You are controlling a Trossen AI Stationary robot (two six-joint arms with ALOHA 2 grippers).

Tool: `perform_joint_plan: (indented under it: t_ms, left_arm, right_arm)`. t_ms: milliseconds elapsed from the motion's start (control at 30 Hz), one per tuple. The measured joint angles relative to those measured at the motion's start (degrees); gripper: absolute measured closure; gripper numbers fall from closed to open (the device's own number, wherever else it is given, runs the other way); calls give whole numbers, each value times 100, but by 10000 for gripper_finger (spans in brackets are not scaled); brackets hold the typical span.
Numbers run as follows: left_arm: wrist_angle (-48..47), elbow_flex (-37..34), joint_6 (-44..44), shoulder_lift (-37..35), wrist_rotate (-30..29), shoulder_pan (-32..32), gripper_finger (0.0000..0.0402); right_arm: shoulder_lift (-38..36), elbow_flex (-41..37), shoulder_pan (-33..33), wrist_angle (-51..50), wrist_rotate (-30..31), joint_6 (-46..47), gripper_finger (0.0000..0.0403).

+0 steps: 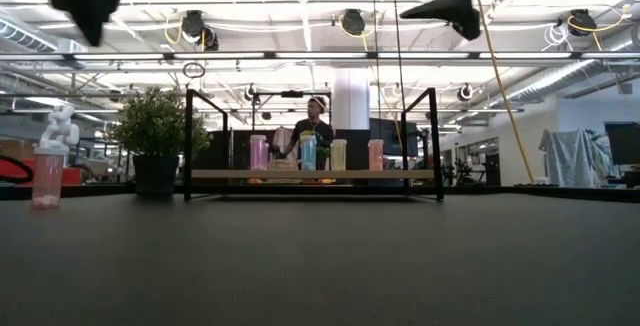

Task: Pick and place medicine bottles onto shelf by color
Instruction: Put the yellow pill bottle on the shelf aligned with the other yellow pill bottles

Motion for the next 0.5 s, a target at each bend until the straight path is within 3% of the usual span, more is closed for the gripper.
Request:
perform_joint_plan:
  t_ms: [100, 267, 500]
  left_arm:
    - [417, -383, -697, 17, 576, -244, 192]
    - [1316, -959, -1982, 12, 1025, -541, 192]
    - [3391, -1709, -3344, 12, 1461, -791, 192]
  right_arm:
    - [190, 0, -44, 412, -3, 59, 129]
    - [533, 2, -28, 906, -128, 231, 129]
    - [1015, 4, -21, 901, -1175, 722, 129]
